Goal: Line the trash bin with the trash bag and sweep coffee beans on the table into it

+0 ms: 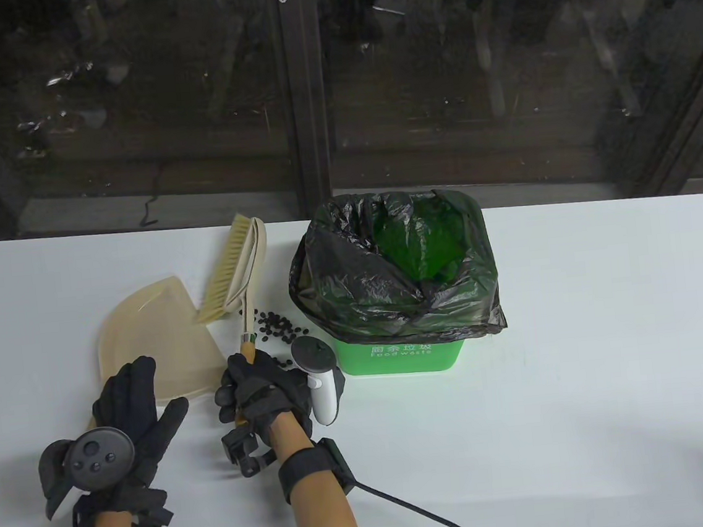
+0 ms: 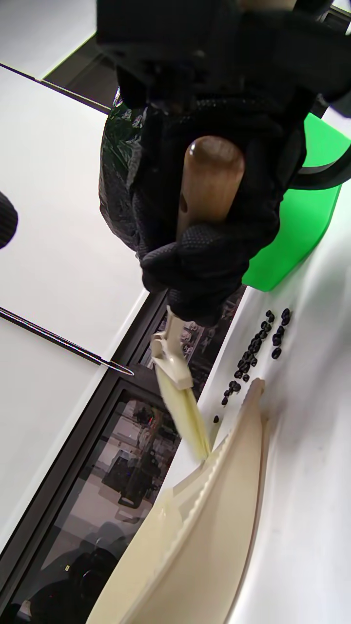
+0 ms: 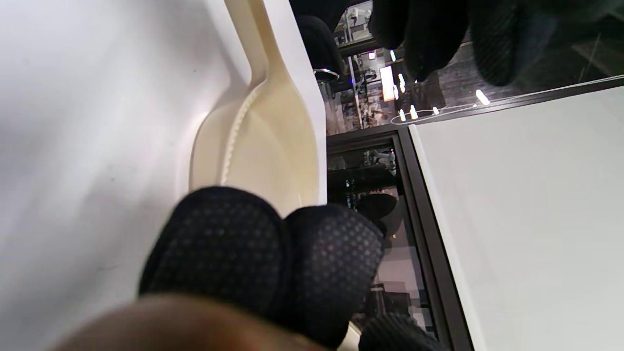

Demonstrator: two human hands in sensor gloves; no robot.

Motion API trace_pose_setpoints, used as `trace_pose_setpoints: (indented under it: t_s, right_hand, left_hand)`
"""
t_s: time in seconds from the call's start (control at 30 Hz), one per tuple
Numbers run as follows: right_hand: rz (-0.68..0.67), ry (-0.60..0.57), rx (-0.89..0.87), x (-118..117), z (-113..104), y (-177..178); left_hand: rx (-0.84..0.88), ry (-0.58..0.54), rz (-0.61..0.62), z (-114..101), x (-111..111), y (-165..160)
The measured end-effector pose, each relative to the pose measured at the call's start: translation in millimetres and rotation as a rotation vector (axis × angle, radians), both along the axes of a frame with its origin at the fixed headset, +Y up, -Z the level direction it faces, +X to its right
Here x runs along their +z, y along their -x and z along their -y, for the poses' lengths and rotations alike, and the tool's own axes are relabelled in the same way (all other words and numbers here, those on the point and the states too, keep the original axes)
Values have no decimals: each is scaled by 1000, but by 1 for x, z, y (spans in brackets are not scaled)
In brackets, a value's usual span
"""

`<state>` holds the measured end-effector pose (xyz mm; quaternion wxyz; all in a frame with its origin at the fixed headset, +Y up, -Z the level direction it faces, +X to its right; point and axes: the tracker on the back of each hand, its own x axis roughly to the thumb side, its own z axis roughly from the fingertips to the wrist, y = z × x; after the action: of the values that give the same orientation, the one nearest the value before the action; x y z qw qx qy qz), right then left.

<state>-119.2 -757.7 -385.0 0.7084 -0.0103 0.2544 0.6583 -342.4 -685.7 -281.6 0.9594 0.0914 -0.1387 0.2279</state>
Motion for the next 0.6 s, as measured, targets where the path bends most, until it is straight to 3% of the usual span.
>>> trace_pose_setpoints:
  t_s: [0.33,0.6]
  right_hand:
    - [11,-12,164,28,-10,-33]
    - [19,-13,196,48,-16,-65]
  left_hand:
    - [-15,12,4,2,0,-2]
    - [-43,27,15,4,-1,-6]
